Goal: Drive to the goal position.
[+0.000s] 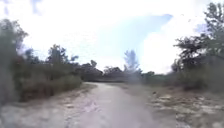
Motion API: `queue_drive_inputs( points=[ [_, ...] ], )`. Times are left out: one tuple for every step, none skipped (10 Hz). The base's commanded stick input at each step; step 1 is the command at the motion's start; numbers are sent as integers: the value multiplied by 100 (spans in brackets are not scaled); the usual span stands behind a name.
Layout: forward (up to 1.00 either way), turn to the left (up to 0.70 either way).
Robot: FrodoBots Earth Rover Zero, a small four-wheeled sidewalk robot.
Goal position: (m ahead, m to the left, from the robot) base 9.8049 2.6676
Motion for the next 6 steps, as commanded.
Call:
queue_drive_inputs(
  points=[
    [85, 0],
    [85, 0],
    [85, 0],
    [85, 0],
    [85, 0],
    [85, 0]
  ],
)
